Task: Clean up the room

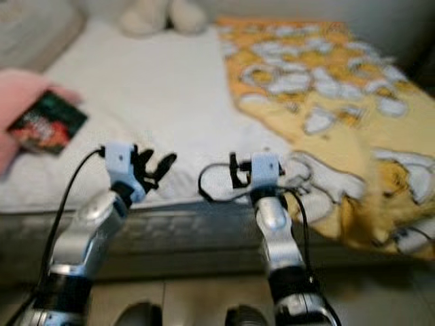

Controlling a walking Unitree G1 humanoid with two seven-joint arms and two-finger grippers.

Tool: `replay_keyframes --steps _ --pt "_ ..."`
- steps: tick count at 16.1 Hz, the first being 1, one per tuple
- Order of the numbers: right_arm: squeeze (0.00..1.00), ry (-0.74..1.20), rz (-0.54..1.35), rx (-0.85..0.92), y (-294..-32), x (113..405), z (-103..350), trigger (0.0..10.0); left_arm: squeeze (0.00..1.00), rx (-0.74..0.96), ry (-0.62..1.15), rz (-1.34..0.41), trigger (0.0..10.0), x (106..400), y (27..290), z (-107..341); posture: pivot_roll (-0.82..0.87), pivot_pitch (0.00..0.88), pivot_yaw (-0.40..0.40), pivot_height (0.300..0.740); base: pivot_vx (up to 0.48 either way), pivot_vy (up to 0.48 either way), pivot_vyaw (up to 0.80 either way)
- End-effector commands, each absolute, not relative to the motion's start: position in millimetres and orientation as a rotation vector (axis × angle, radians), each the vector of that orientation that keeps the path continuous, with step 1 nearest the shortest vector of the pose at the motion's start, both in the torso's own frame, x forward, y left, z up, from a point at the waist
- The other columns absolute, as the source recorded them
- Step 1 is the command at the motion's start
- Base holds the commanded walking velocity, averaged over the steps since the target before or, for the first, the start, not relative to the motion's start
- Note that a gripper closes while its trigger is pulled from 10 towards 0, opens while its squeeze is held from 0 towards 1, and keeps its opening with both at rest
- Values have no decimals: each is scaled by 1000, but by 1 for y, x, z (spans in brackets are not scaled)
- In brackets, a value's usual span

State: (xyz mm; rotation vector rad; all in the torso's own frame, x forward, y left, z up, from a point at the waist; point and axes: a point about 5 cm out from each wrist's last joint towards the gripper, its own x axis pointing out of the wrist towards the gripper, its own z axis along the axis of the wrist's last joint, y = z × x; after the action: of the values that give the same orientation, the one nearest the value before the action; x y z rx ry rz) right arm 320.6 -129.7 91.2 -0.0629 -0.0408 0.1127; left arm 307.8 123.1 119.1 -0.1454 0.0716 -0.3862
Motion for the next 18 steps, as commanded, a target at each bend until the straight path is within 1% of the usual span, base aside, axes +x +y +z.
replay_keyframes --steps 1,4,8,9,11,14,17,18 --pt "0 -60 92 -58 -136 325 97 10000 0 -129 37 -400 10000 311 119 125 -61 0 22 703 0 -469 0" --pt "0 -31 78 -59 -137 321 90 10000 0 -100 18 -392 10000 307 124 122 -56 0 31 703 0 -451 0" --pt "0 -30 102 -66 -130 327 94 10000 0 -89 18 -345 10000 308 131 118 -39 0 24 703 0 0 0" --pt "0 -41 105 -66 -130 329 97 10000 0 -86 9 -328 10000 309 136 120 -32 0 19 703 259 0 0" --pt "0 -44 118 -74 -128 328 97 10000 0 -94 -11 -299 10000 309 140 123 -18 0 9 703 465 0 0" --pt "0 -35 146 -74 -122 329 95 10000 0 -103 -32 -258 10000 308 140 126 -3 0 0 703 456 0 0" --pt "0 -39 159 -76 -119 332 97 10000 0 -41 -5 -284 10000 306 136 123 5 0 -1 703 464 0 0" --pt "0 -38 162 -75 -118 332 97 10000 0 -54 7 -289 10000 307 136 123 7 0 0 703 480 0 0"
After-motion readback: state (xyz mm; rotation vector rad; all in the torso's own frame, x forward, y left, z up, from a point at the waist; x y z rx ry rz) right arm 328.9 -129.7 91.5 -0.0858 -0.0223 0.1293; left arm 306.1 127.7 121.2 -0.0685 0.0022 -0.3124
